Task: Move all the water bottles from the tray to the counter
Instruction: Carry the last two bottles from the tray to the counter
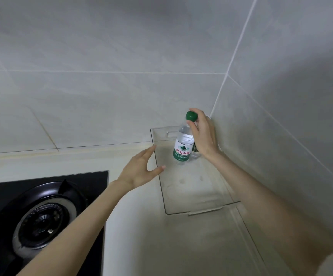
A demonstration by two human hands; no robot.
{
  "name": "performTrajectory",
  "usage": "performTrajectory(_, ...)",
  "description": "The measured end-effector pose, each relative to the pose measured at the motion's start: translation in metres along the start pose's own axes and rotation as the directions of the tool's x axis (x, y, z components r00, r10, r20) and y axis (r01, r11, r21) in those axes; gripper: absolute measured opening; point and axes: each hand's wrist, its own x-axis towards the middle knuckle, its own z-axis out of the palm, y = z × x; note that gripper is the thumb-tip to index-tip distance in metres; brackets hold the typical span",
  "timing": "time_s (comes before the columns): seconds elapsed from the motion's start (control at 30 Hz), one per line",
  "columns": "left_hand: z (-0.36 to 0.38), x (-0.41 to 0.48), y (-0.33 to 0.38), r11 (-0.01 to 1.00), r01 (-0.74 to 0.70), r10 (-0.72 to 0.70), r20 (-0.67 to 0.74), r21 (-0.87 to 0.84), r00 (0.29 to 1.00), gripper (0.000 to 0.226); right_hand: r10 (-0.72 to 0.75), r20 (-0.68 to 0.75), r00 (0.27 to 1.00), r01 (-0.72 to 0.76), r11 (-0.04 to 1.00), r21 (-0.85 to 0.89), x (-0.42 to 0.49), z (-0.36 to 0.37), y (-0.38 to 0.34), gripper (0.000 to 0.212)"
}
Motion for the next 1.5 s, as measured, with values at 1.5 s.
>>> performTrajectory(1.5,-0.046,0.013,0.025,0.790,-0.111,-0.102,-0.308,-0.603,0.946,0.073,0.228,-0.155,0.961,-0.224,0.974,0.047,0.013,0.016,0.053,0.036)
